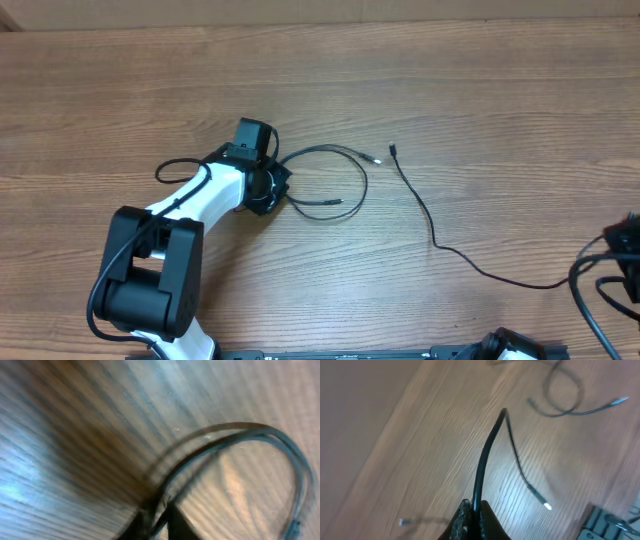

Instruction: Untangle cables

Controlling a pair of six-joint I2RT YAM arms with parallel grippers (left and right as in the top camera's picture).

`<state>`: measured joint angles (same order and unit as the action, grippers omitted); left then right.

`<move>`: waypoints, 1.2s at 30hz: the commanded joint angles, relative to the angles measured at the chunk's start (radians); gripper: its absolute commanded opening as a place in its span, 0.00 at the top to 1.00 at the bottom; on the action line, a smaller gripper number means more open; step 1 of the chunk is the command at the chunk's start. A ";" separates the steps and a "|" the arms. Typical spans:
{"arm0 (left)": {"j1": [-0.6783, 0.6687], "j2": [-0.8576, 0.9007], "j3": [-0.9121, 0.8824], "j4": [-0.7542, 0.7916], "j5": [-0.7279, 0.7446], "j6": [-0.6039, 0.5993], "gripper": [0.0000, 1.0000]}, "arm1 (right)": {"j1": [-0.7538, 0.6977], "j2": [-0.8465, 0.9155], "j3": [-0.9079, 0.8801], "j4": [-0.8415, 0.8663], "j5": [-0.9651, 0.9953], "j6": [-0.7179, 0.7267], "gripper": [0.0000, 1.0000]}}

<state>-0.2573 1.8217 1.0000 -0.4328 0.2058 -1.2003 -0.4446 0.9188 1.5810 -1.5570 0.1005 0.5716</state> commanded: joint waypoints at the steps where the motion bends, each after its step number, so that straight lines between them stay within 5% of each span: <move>1: 0.003 0.037 -0.029 -0.009 -0.064 0.042 0.74 | -0.002 0.020 0.015 0.006 -0.236 -0.176 0.96; 4: -0.001 0.037 -0.029 -0.027 -0.095 0.143 0.32 | -0.002 0.040 0.003 0.006 -0.473 -0.359 0.96; 5: -0.001 0.037 -0.029 -0.032 -0.094 0.167 0.09 | -0.002 0.045 -0.005 0.007 -0.533 -0.413 0.96; 6: -0.001 0.037 -0.029 -0.034 -0.096 0.179 0.00 | -0.002 0.052 -0.015 0.008 -0.576 -0.454 0.96; 15: -0.001 0.037 -0.029 -0.034 -0.102 0.183 0.00 | 0.014 0.141 -0.109 0.145 -0.649 -0.469 0.96; 22: -0.001 0.037 -0.029 -0.034 -0.109 0.183 0.00 | 0.210 0.272 -0.109 0.250 -0.764 -0.525 0.96; 31: 0.000 0.037 -0.029 -0.023 -0.110 0.183 0.00 | 0.401 0.512 -0.109 0.230 -0.386 -0.424 0.96; 36: 0.000 0.037 -0.029 -0.005 -0.110 0.183 0.00 | 0.475 0.616 -0.124 0.180 -0.401 -0.397 0.96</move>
<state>-0.2619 1.8000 1.0229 -0.4305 0.1711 -1.0431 -0.0139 1.5162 1.4685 -1.3739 -0.3477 0.1417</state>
